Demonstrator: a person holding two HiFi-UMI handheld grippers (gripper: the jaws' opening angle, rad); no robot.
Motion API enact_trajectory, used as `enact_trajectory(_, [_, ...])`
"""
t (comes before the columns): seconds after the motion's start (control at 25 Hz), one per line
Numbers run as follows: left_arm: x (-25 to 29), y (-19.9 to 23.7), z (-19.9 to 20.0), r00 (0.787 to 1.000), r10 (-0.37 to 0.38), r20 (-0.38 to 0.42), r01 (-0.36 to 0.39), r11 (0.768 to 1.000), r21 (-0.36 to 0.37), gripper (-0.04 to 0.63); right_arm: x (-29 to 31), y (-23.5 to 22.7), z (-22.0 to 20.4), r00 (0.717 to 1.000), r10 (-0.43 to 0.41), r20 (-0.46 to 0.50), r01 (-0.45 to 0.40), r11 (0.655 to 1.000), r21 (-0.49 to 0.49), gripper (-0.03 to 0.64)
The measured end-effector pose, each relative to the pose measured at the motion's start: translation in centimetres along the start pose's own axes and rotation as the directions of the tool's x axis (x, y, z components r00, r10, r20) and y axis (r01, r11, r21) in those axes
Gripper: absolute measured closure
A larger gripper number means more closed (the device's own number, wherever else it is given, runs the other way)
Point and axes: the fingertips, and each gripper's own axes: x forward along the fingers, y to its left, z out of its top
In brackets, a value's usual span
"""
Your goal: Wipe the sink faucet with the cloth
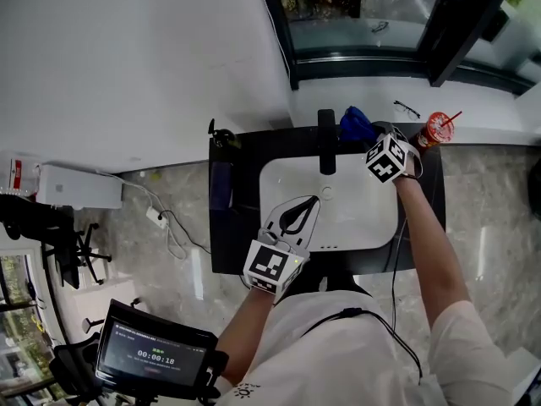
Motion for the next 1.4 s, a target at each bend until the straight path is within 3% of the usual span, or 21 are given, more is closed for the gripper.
enact_trajectory(0.16, [-0.1, -0.1, -0.4, 1.000, -0.003, 0.002, 0.003, 1.000, -0.009, 0.601, 3.2, 4.4, -2.6, 0.986, 0.076, -0.146, -0.094, 0.988, -0.119, 0.470])
enact_trajectory(0.32, [-0.1, 0.1, -0.3, 1.000, 0.007, 0.001, -0.007, 1.000, -0.014, 0.601, 4.4, 6.2, -2.2, 0.983, 0.092, -0.162, -0.123, 0.974, -0.192, 0.471])
enact_trajectory(0.52, [-0.2, 0.1, -0.7, 1.000, 0.006, -0.005, -0.006, 1.000, -0.021, 0.601, 2.3, 5.2, 0.8, 0.995, 0.100, -0.018, -0.102, 0.984, -0.148, 0.471])
enact_trajectory(0.68, [0.0, 0.0, -0.6, 1.000, 0.001, -0.004, -0.002, 1.000, -0.018, 0.601, -1.3, 3.1, 3.5, 0.988, 0.079, 0.130, -0.065, 0.992, -0.108, 0.470])
enact_trajectory(0.88, [0.8, 0.3, -0.3, 1.000, -0.010, -0.012, 0.010, 1.000, 0.008, 0.601, -5.2, 0.6, 6.8, 0.951, 0.046, 0.305, -0.033, 0.998, -0.046, 0.471])
enact_trajectory(1.04, [0.8, 0.1, 0.1, 1.000, -0.012, -0.006, 0.012, 1.000, 0.013, 0.601, -7.9, -0.8, 7.0, 0.912, 0.025, 0.409, -0.084, 0.989, 0.126, 0.471])
enact_trajectory(1.12, [0.6, 0.1, 0.1, 1.000, -0.009, 0.000, 0.009, 1.000, 0.014, 0.601, -7.8, -1.0, 5.7, 0.914, 0.014, 0.405, -0.093, 0.980, 0.175, 0.471])
enact_trajectory(1.24, [-0.2, -1.0, -0.1, 1.000, -0.001, 0.005, 0.001, 1.000, 0.017, 0.601, -7.1, 0.9, 2.0, 0.945, 0.044, 0.324, -0.104, 0.980, 0.172, 0.471])
enact_trajectory(1.4, [-0.9, -1.3, -0.5, 1.000, 0.014, 0.005, -0.015, 1.000, 0.018, 0.601, -5.1, 5.5, -2.5, 0.966, 0.180, 0.186, -0.205, 0.971, 0.123, 0.471])
